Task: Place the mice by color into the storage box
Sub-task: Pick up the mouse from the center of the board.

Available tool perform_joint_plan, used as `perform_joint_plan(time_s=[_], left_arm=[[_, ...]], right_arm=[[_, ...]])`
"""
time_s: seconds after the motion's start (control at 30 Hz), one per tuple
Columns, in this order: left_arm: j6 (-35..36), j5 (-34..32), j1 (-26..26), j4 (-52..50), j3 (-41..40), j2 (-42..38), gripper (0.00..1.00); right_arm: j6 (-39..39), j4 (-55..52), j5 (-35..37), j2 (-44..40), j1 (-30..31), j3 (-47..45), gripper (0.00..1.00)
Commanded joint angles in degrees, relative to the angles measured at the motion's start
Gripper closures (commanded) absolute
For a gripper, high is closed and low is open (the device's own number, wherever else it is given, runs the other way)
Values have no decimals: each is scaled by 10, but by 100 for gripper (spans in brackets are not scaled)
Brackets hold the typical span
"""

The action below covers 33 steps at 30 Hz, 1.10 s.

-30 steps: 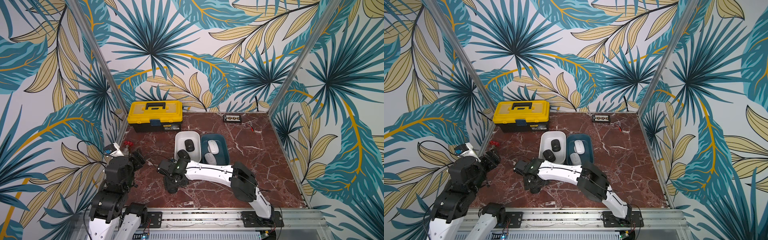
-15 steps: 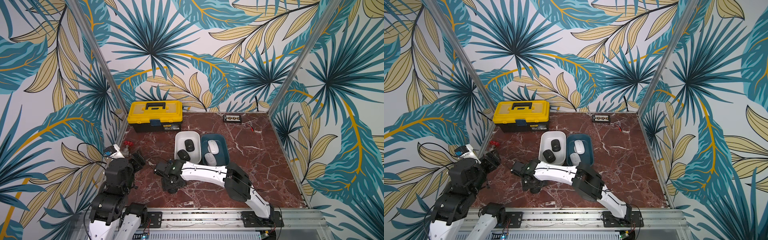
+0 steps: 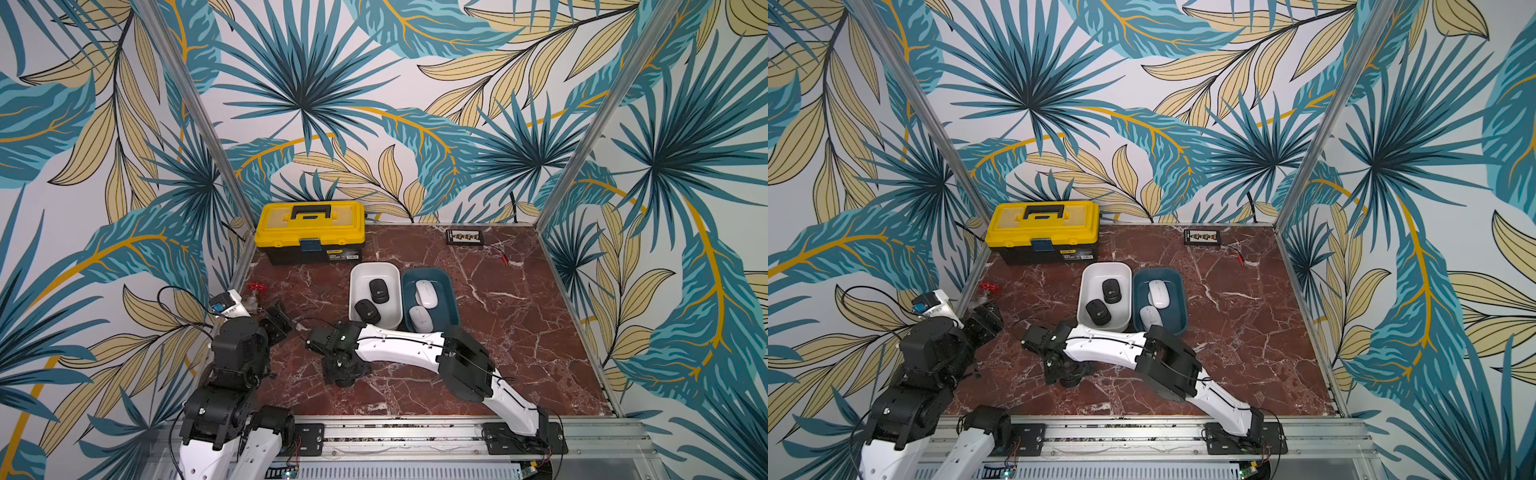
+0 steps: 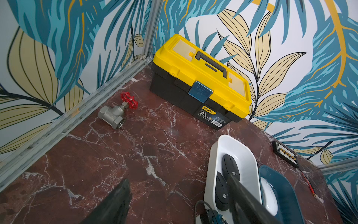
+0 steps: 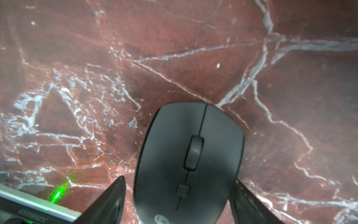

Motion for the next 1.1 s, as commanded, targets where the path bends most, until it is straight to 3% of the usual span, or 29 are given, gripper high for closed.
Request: perform_joint_plan(time_s=[0.0,0.47,0.7,0.83,1.07], left_arm=[[1,2,3,8,-21,-5,20],[-3,1,3,10,-29,-6,20],[-4,0,4,3,-19,-6,20],[-8,-1,3,0,-16,-6,20],[-8,-5,3,-2,-14,-6,20]], right_arm=[[10,-9,-3,9,-3,-3,17],[11,-21,-2,27,-4,7,22],[9,-17,1,21,-3,-2,36],[7,12,0,0,-2,-30,50],[-21,16,26,-48,1,-48,52]])
